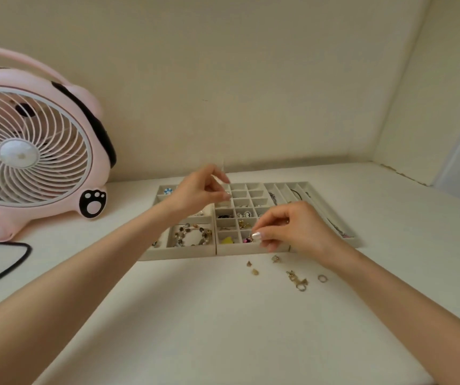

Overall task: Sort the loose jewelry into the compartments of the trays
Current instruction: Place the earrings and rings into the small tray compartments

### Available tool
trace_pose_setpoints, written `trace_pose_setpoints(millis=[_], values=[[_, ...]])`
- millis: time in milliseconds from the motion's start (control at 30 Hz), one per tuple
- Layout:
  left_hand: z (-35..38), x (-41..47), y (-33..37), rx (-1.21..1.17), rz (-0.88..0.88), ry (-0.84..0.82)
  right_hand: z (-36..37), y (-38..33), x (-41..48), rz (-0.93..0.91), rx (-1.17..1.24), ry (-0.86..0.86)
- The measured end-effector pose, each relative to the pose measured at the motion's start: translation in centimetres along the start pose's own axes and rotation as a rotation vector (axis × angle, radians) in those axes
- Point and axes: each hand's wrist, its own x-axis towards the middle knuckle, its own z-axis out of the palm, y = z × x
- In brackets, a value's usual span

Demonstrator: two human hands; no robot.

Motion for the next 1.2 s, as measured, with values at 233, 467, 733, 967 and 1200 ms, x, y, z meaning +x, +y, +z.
trace_pose_setpoints(millis=[233,467,733,967,1200], values=[[2.5,7.5,-1.3,0.194,-0.103,-0.027,-2.2,0.7,2.6,0.028,0.073,0.029],[4.2,10.7,-2.7,0.535,-0.104,-0.094,-3.6,2.2,3.7,0.091,0.189,0.089],[4.5,10.8,-3.3,0.746,-0.023,-0.166,-4.0,3.0,4.7,0.095,0.195,0.125],[4.3,10.7,-3.0,1.02,0.136,-0.154,-3.8,3.5,5.4,0.086,0.116,0.155],[4.4,10.6,-3.2,1.07,0.189,-0.129,-3.8,3.8,6.0,0.11,0.113,0.167]])
